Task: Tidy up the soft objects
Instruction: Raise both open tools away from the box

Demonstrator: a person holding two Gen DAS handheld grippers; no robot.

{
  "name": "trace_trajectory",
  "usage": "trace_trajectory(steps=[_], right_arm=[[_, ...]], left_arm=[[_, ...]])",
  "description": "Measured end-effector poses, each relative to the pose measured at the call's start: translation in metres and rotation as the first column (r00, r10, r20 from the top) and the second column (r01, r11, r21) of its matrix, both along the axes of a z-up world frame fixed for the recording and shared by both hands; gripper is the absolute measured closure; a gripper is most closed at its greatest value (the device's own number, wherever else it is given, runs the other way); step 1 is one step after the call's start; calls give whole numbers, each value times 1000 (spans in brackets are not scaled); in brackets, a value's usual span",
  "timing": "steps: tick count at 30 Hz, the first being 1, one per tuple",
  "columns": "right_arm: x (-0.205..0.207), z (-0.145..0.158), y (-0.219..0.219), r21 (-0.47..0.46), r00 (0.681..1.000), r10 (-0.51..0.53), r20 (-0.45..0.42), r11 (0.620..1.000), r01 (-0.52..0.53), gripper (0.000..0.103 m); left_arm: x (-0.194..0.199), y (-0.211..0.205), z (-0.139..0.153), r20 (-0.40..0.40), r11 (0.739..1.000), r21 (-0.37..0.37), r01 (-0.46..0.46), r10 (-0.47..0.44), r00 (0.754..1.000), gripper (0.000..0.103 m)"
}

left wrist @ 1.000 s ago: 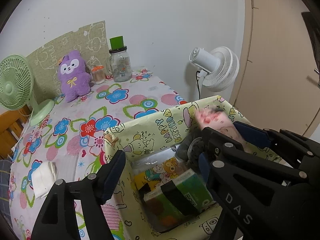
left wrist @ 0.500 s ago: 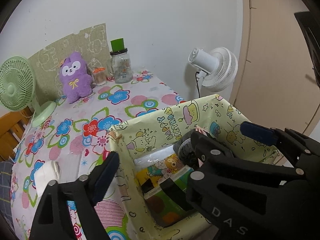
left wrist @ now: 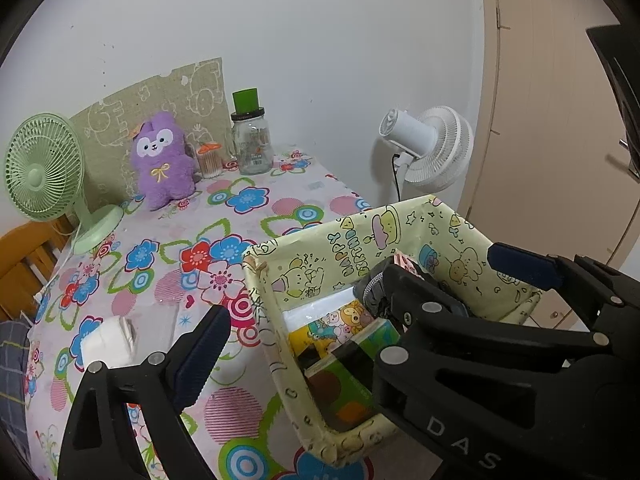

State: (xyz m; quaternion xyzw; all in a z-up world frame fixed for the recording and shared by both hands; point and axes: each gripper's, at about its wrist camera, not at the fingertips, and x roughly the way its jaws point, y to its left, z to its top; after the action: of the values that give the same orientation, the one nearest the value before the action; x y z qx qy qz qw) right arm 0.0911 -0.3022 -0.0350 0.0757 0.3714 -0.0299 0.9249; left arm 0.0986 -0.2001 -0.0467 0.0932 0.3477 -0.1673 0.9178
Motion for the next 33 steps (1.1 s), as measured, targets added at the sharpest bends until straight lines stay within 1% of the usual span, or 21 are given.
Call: trace_trajectory(steps=[14, 23, 27, 33], right_arm=[[-17, 19, 23, -23, 998, 18, 57, 1000, -17, 11], [-27, 30, 42, -48, 996, 33, 80, 998, -30, 6], [-32, 36, 52, -67, 993, 50, 105, 997, -43, 3], [-38, 42, 68, -80, 989, 69, 133, 995, -58, 1]], left_arm=[[-17, 24, 14, 29, 999, -33, -16, 17, 999, 1], [-25, 40, 21, 48, 999, -36, -33, 35, 998, 1], [-28, 48, 25, 57, 999, -33, -38, 40, 998, 1], [-33, 63, 30, 69, 998, -44, -54, 57, 996, 0]])
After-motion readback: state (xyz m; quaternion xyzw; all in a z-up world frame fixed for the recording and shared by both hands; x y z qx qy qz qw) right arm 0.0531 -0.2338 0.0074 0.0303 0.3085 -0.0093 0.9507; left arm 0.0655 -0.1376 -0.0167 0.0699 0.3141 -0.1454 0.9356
